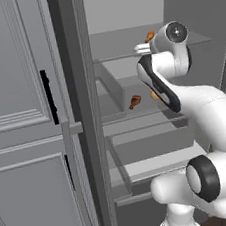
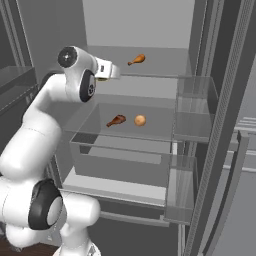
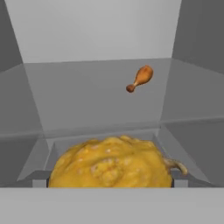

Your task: Place one squash and one chicken drumstick in each tupperware on the nearby counter, to pack two identical lunches.

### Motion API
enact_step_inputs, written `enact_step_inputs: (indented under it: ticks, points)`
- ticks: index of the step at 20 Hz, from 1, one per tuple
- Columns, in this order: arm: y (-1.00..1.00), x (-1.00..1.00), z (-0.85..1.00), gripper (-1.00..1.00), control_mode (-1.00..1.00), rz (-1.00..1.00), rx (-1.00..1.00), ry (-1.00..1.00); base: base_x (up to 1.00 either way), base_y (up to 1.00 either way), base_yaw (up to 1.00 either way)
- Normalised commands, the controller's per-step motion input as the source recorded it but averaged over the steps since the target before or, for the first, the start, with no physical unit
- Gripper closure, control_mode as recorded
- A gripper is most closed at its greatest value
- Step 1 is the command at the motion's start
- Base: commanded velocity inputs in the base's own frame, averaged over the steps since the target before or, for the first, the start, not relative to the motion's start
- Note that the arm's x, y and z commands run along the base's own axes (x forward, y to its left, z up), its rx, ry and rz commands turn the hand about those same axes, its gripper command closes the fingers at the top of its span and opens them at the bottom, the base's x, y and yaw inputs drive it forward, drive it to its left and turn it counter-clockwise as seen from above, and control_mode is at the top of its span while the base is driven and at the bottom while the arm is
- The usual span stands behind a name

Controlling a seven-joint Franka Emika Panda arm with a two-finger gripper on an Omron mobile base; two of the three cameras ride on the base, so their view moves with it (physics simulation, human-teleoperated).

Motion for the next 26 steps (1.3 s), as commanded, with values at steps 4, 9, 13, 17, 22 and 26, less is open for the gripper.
enact_step_inputs:
  ticks: [4,9,13,17,22,26]
  points:
    - [-0.17,-1.00,0.12,1.00,-1.00,0.00,0.01,0.00,0.00,0.00,0.00]
    - [-0.05,-1.00,-0.49,1.00,-1.00,0.00,0.00,0.02,0.00,0.00,0.00]
    - [0.01,-1.00,-0.54,1.00,-1.00,0.02,0.00,0.00,0.00,0.00,0.00]
    - [0.06,-0.50,-0.28,1.00,1.00,0.04,0.00,0.00,-0.50,0.09,0.04]
    - [0.00,0.00,0.00,1.00,1.00,0.00,0.00,0.00,-1.00,0.40,0.10]
    - [0.00,0.00,0.00,1.00,1.00,0.00,0.00,0.00,-1.00,0.56,0.19]
